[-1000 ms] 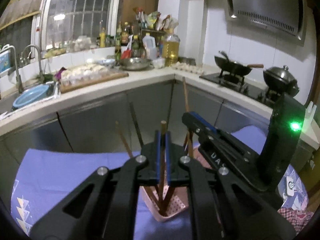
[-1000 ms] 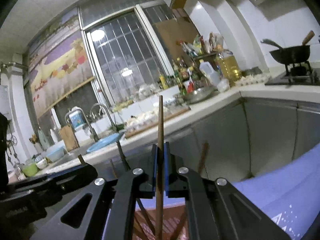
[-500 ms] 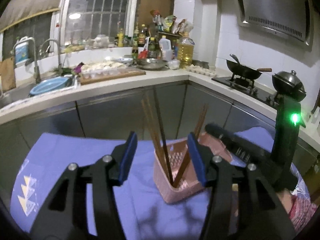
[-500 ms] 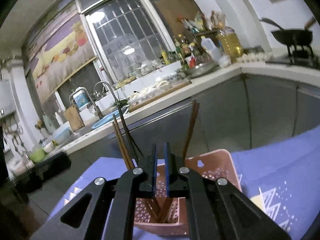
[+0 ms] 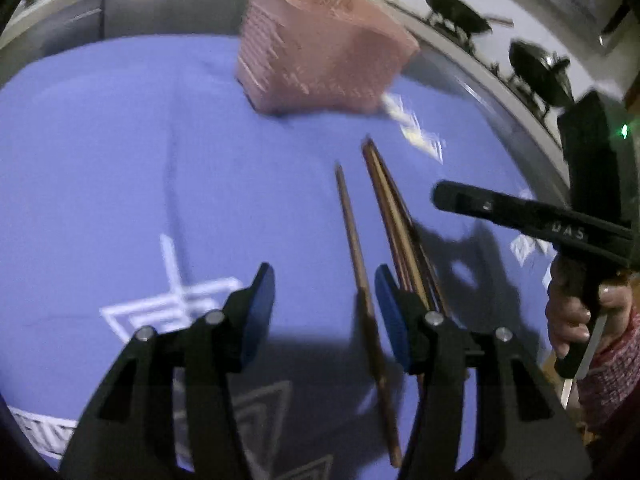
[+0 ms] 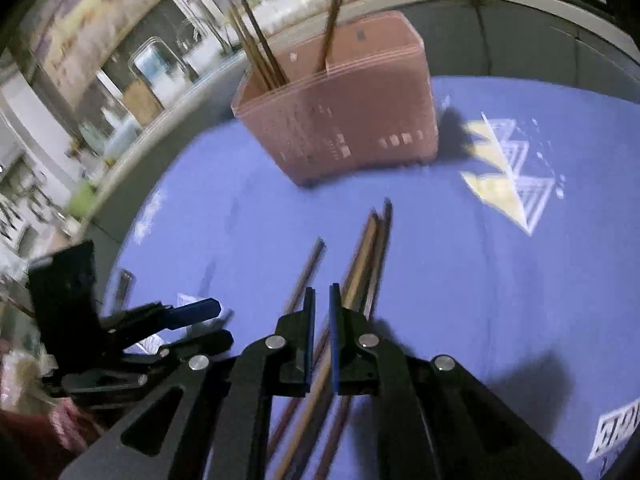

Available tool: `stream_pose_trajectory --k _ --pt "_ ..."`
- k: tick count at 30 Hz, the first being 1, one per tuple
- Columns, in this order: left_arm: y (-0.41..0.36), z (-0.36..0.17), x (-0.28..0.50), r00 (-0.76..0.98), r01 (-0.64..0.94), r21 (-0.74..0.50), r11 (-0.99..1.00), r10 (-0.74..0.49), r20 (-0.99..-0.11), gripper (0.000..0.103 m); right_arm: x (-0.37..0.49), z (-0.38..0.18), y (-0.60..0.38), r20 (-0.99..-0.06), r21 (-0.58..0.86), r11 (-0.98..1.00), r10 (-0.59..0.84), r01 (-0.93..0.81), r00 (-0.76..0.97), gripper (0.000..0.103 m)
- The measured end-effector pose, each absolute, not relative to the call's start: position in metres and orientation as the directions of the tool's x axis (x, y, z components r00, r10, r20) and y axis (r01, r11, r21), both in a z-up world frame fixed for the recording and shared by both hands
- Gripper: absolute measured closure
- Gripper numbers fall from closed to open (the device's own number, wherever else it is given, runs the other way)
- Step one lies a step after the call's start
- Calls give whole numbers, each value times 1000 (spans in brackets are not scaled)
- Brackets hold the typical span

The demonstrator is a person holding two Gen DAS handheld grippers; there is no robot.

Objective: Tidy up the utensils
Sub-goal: 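Close the right tool on a chopstick while the left tool grasps another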

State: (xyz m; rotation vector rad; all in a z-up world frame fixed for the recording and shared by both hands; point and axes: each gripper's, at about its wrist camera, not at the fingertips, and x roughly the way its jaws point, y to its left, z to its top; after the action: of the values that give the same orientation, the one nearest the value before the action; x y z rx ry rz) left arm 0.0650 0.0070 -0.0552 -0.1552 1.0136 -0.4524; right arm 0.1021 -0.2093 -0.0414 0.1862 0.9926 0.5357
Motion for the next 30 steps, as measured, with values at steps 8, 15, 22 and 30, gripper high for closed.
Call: stream_pose_trajectory --k 8,15,22,30 --pt "-38 -58 70 474 380 -138 915 -320 -820 94 101 -54 -198 -786 217 922 360 -321 502 96" --pt "-27 -54 95 438 354 -225 908 -373 -818 97 104 -61 -201 -799 232 921 364 -313 478 96" --pt "-10 -5 97 513 366 -281 887 -444 -734 97 109 -59 -200 -802 245 918 373 -313 467 95" --pt "2 65 113 606 417 -287 863 -499 -619 97 106 -50 -217 -765 331 904 424 -269 485 95"
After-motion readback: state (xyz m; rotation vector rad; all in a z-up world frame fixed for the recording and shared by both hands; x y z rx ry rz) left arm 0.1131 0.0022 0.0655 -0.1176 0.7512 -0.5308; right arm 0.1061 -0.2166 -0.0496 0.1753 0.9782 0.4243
